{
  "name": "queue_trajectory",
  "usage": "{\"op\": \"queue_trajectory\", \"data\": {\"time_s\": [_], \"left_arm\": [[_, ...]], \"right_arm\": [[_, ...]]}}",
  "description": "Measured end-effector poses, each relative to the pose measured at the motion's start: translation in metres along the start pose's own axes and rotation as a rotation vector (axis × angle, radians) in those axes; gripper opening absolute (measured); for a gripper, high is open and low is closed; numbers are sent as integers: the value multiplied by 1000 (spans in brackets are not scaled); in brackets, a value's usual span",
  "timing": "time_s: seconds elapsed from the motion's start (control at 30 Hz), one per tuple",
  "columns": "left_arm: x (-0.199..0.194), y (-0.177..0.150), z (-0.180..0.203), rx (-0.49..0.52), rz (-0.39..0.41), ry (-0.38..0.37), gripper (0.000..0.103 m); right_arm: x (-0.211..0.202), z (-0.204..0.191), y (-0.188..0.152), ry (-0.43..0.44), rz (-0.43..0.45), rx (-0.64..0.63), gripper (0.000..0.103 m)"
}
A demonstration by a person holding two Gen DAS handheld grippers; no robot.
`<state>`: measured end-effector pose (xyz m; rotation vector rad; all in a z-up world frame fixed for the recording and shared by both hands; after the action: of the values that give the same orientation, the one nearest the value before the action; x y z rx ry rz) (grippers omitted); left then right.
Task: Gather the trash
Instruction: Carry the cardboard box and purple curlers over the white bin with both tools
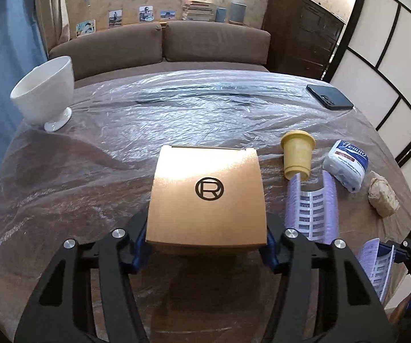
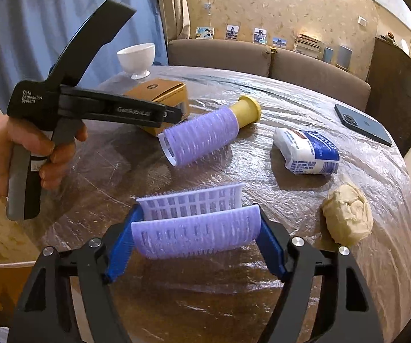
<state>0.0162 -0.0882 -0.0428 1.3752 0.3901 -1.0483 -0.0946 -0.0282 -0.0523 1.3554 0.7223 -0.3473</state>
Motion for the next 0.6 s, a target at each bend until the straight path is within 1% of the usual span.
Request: {"op": "queue_trajectory", "data": {"time_s": [0.37,0.6], "left_arm": [[-27,-16,-2,-8,39,20,60],[-43,-33,1,-32,48,2,60]], "right_arm": [[-12,9,1,53,-1,103,74],[-17,11,-3,56,-11,129,74]]}}
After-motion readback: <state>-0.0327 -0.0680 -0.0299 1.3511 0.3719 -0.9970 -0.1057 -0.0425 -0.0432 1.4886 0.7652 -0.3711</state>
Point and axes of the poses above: each gripper's, at about its wrist camera, not at the fingertips, and x roughly the way its jaws point, z to its right, y to its top, the point moved 8 cm from there along x, roughly the way its jaws point, and after that the axes turned 8 degrees about -y, right-handed, at the moved point
